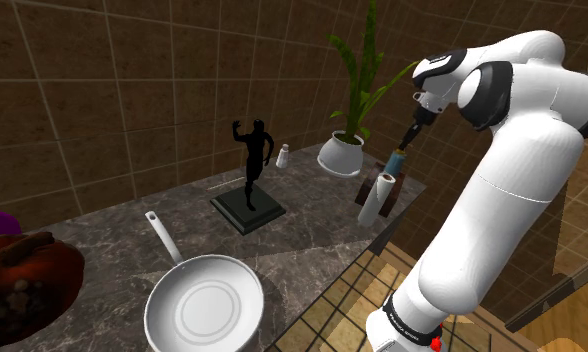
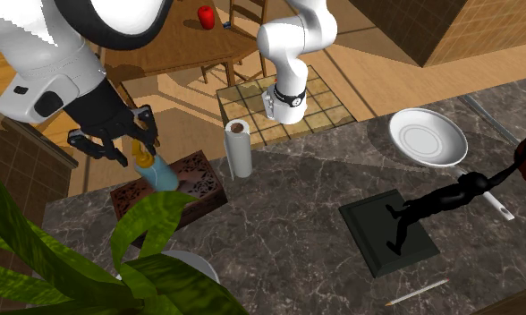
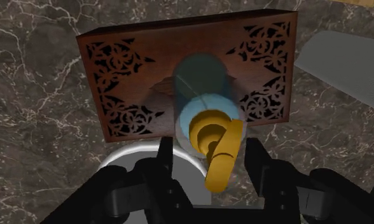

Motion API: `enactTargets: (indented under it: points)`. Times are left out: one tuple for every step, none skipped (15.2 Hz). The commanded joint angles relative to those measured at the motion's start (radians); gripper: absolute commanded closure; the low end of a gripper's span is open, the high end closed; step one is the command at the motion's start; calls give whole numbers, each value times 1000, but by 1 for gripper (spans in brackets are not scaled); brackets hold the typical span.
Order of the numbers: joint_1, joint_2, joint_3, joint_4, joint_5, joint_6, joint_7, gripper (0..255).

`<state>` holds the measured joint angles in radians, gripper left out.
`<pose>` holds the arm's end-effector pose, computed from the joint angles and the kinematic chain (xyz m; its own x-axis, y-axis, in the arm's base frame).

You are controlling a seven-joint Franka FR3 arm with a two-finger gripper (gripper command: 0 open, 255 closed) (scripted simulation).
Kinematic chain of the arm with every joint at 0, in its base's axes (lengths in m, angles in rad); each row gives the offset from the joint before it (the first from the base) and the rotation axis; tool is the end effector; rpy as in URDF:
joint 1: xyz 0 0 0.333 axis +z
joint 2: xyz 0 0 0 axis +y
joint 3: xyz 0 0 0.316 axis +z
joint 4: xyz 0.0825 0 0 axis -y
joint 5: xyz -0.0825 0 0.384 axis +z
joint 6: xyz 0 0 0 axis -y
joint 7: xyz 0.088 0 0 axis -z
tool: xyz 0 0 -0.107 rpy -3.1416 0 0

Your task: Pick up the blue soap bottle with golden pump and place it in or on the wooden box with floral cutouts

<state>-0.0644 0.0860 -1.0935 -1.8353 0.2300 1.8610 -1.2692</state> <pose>0.2587 -0.5123 0.5011 0.9905 0.0407 0.1314 0.0487 -0.9971 -0.0577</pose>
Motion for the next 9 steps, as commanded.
enactTargets:
  points:
    - [0,2,0,-2,0,-2,0,0]
    - [-1,2,0,-3,0,-1,-1,0]
    - [-1,2,0,-3,0,-1,-1,0]
    - [-1,2,0,-3,0,-1,-1,0]
    - [-1,4,1,-2,2,-1,-1,0]
    - [-1,-2,-2,27,-6,-32,4,0]
    - [-3,-6,-4,58,-11,-65,8,0]
    - [-6,-7,-7,90,-13,-98,10,0]
    - [-10,-5,-9,117,-13,-124,10,0]
